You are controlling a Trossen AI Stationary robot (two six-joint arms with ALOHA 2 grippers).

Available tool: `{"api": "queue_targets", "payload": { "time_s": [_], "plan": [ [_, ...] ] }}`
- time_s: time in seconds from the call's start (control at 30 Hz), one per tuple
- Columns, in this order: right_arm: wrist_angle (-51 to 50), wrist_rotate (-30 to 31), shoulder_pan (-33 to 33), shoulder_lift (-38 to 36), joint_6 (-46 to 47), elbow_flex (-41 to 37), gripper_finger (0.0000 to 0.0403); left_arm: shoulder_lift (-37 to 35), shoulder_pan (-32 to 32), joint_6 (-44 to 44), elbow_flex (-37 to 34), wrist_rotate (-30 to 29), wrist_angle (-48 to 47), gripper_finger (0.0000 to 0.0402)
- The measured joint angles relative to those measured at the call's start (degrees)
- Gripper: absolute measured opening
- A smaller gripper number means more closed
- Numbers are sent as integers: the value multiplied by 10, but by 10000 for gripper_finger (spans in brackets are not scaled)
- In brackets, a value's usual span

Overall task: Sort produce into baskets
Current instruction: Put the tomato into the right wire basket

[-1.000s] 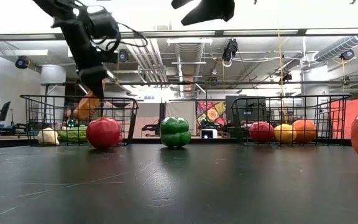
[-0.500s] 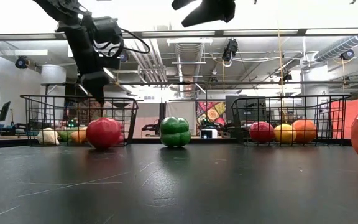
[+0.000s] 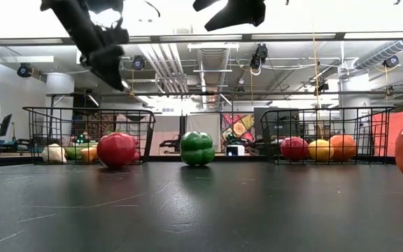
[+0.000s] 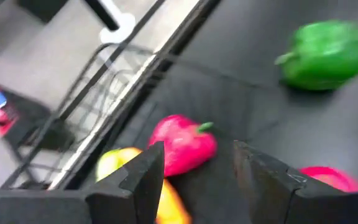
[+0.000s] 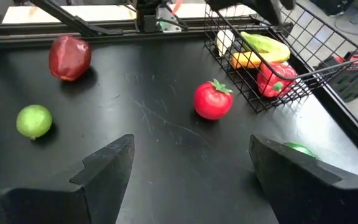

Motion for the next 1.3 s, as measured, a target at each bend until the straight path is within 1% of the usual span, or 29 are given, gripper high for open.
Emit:
{"api": "queue_targets", "payload": {
  "time_s": [0.17, 0.37, 0.57, 0.67, 0.83, 1.0, 1.17, 1.3],
  "plan": [
    [-4, 0, 0, 0, 11, -3, 305, -25, -96, -58, -8, 0, 0, 171],
    [-11, 0, 0, 0, 26, -5, 307, -29, -205, -117, -27, 0, 4, 171],
    [-20, -2, 0, 0, 40, -5, 302, -19, -291, -154, -34, 0, 6, 171],
    [-58, -17, 0, 0, 72, -5, 303, -16, -324, -175, -34, -1, 14, 171],
    [-164, -63, 0, -1, 161, -5, 311, -8, -366, -198, -34, -1, 25, 171],
    [-254, -121, 4, -1, 243, -5, 307, 8, -386, -199, -34, -1, 47, 172],
    [-309, -199, 15, -1, 294, -5, 299, 31, -386, -199, -34, -1, 52, 172],
    [-321, -239, 27, -1, 324, -5, 301, 50, -386, -199, -34, -1, 57, 172]
  ]
}}
